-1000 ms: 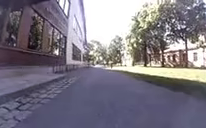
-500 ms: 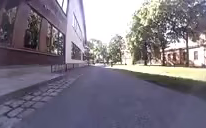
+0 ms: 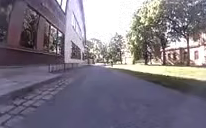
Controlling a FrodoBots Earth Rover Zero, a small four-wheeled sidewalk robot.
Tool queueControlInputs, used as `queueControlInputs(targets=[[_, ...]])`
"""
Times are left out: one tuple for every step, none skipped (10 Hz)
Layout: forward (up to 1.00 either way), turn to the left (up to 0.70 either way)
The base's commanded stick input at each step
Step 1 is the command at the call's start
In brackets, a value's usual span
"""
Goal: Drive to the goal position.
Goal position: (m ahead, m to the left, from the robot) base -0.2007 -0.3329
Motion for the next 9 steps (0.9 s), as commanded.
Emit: queueControlInputs(targets=[[0.45, 0.0], [0.45, 0.0], [0.45, 0.0], [0.45, 0.0], [0.45, 0.0], [0.45, 0.0], [0.45, 0.0], [0.45, 0.0], [0.45, 0.0]])
